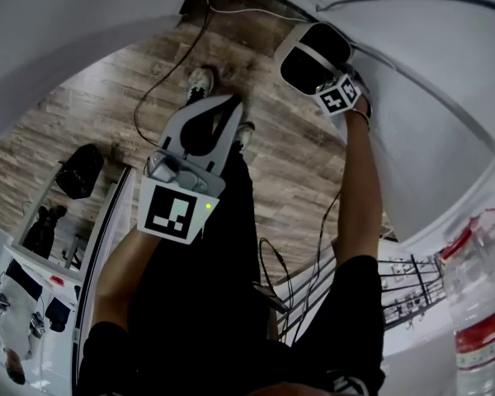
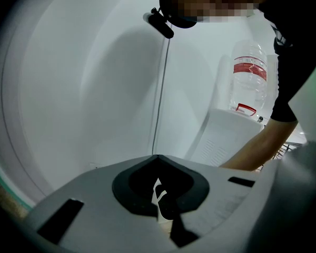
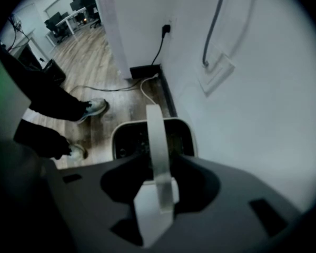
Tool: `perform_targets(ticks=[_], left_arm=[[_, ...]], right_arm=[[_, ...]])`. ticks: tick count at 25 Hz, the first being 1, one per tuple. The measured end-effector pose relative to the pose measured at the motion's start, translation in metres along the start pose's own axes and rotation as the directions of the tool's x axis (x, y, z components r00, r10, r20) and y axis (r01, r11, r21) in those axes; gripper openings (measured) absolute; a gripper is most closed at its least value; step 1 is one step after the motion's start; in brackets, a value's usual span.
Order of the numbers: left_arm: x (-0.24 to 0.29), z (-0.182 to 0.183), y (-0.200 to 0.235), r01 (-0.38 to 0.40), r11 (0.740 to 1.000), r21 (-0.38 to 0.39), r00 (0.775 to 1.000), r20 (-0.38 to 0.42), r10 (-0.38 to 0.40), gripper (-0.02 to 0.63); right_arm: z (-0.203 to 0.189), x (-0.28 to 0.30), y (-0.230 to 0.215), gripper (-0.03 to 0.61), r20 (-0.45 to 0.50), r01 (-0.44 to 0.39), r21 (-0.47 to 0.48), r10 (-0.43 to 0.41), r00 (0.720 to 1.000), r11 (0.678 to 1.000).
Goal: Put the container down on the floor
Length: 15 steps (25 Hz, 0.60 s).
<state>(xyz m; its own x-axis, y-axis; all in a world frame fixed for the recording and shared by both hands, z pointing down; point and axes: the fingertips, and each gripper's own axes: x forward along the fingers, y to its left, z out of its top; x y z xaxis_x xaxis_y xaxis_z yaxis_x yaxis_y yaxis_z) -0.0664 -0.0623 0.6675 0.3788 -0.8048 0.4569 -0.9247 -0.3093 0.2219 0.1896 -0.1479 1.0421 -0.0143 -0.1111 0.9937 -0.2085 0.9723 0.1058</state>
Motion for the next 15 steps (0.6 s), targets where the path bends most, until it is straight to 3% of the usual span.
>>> perform_targets(ticks=[9, 15], left_arm=[[-0.022, 0.024, -0.009, 0.001, 1.000, 0.004, 0.999, 0.038, -0.001, 0.026], [-0.045, 0.055, -0.024, -0.002, 0.999, -0.054, 0.997, 0.070, 0.006, 0.026]], right_arm=[[-0.001, -0.048, 0.000, 0.175, 0.022, 0.040, 0.041, -0.041, 0.999, 0.998], [-0.001, -0.108, 0.008, 0.175, 0.051, 0.064, 0.106, -0.070, 0.996, 0.992]])
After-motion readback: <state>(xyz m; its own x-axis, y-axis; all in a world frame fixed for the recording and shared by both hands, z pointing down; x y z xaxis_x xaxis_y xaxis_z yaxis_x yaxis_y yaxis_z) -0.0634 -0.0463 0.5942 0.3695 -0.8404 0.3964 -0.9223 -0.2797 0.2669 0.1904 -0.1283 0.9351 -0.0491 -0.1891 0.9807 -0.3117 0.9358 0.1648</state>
